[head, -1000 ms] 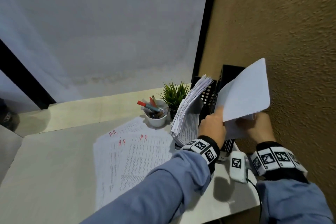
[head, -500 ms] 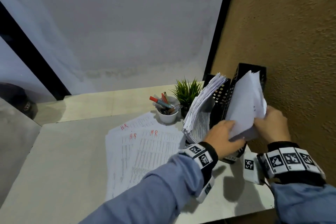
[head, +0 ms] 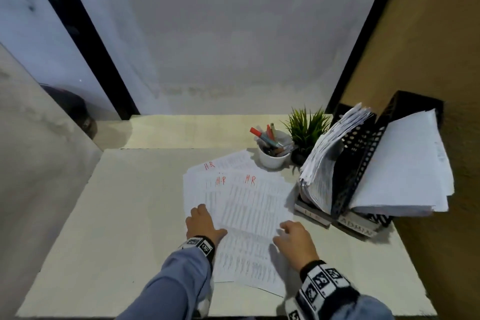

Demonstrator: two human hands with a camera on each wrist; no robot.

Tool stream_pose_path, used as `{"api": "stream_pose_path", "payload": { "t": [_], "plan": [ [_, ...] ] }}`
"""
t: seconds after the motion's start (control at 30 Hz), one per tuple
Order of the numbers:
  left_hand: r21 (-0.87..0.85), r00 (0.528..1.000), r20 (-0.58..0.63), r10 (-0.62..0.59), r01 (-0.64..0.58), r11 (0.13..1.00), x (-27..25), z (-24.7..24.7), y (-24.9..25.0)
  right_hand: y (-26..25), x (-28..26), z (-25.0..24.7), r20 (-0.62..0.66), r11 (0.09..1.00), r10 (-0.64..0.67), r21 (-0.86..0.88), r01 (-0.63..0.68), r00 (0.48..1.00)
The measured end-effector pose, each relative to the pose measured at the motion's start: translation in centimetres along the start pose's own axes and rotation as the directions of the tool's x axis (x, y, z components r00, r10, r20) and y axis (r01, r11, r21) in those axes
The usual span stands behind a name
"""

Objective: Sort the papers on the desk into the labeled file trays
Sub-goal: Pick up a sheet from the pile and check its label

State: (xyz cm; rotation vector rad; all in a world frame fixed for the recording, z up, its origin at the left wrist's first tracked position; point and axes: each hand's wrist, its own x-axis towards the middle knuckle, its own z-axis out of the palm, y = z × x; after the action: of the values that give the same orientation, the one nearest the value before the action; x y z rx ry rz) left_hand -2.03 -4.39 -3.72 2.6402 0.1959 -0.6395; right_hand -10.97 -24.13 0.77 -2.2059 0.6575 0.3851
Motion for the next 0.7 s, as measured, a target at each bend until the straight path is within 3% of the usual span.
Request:
{"api": "stream_pose_path", "payload": {
  "t": [0.17, 0.3, 0.37, 0.47, 0.63, 0.7],
  "plan": [
    [-0.236, 0.992, 0.122, -0.023, 0.051, 0.97, -0.5, 0.9, -0.1, 0.8, 2.3, 2.3, -0.11, 0.962, 0.241, 0.161, -0.222, 0.964],
    [-0.385, 0.984, 0.132, 0.118, -0.058, 0.921, -1.6, 1.3, -0.9, 0.9, 3.6, 2.1, -0.15, 0.891, 0.393, 0.304, -0.336, 0.907],
    [-0.512, 0.984, 0.137, 0.11, -0.025, 0.858, -2.2, 1.2, -1.4, 1.4, 4.3, 2.0, -0.137, 0.818, 0.449, 0.462, -0.344, 0.883],
    [-0.637, 0.985, 0.166, 0.047, 0.071, 0.768, -2.5, 0.7, -2.2, 1.7, 4.7, 1.2, -0.045, 0.71, 0.438, 0.63, -0.315, 0.898],
    [-0.672, 0.989, 0.141, -0.041, 0.126, 0.73, -2.1, -0.2, -2.5, 1.3, 4.4, -0.1, 0.003, 0.732, 0.309, 0.638, -0.24, 0.951],
    [-0.599, 0.988, 0.097, -0.121, 0.155, 0.786, -1.7, -0.8, -2.1, 0.9, 4.3, 0.3, 0.013, 0.764, 0.251, 0.611, -0.206, 0.968]
  ]
}}
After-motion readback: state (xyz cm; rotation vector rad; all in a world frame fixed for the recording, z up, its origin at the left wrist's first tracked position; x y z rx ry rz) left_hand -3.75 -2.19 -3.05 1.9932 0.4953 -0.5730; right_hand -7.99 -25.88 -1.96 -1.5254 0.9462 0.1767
